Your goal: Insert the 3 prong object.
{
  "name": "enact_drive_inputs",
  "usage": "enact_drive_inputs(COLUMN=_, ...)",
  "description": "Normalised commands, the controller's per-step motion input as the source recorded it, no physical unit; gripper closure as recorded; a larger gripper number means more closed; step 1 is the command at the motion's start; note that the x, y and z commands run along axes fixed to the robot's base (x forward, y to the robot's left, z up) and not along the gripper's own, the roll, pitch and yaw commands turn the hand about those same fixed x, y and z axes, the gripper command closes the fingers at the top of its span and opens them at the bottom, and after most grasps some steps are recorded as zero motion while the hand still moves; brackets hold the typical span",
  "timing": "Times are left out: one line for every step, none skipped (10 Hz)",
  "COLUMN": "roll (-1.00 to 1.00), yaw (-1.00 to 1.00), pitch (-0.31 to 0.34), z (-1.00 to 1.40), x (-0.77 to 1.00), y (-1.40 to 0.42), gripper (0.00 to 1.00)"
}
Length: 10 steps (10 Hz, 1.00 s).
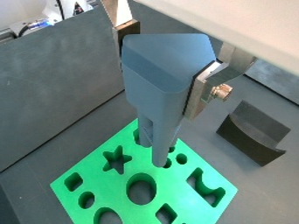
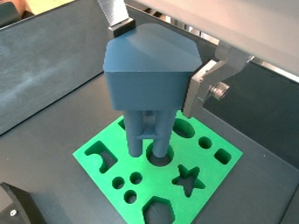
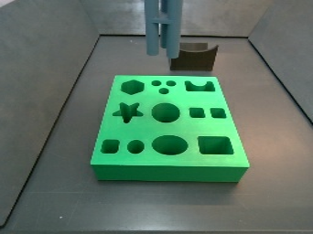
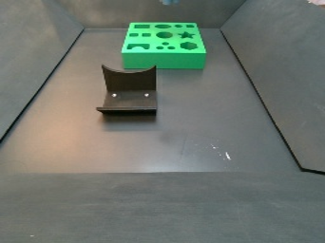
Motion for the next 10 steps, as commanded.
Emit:
enact_drive_inputs(roll=0.00, yaw=0.00, pitch=-0.004, z=0.00, x=0.00, y=0.00, gripper=1.00)
enact_drive_inputs(roll=0.00, yaw=-0.02, pitch=0.000, z=0.00, x=-0.07, y=0.00, gripper=1.00)
enact_drive_inputs(roll=0.00, yaw=-0.77, pitch=0.000, z=-0.41, x=0.48, y=0.19, gripper=1.00)
enact_drive_inputs(roll=0.00, yaw=-0.94, pitch=0.000, z=-0.47, x=0.27, y=0.07, gripper=1.00)
enact_drive_inputs(roll=0.00, yaw=-0.94, pitch=-0.016, z=-0.45, x=0.25, y=0.07, gripper=1.00)
enact_drive_inputs(roll=0.00, yaw=-0.90, pitch=-0.054, z=-0.40, x=0.27, y=0.09, gripper=1.00)
enact_drive_inputs(roll=-0.01, yaw=-0.89, pitch=-0.067, z=-0.39, x=0.27, y=0.10, gripper=1.00)
enact_drive_inputs(roll=-0.01, yaw=-0.92, pitch=-0.070, z=-0.39, x=0.23, y=0.08, gripper=1.00)
enact_drive_inputs(roll=-0.02, yaw=-0.96, pitch=-0.107, z=-0.35, x=0.14, y=0.07, gripper=1.00)
enact_drive_inputs(roll=-0.03, yaw=-0.82, pitch=-0.140, z=-0.37, x=0.04, y=0.21, gripper=1.00)
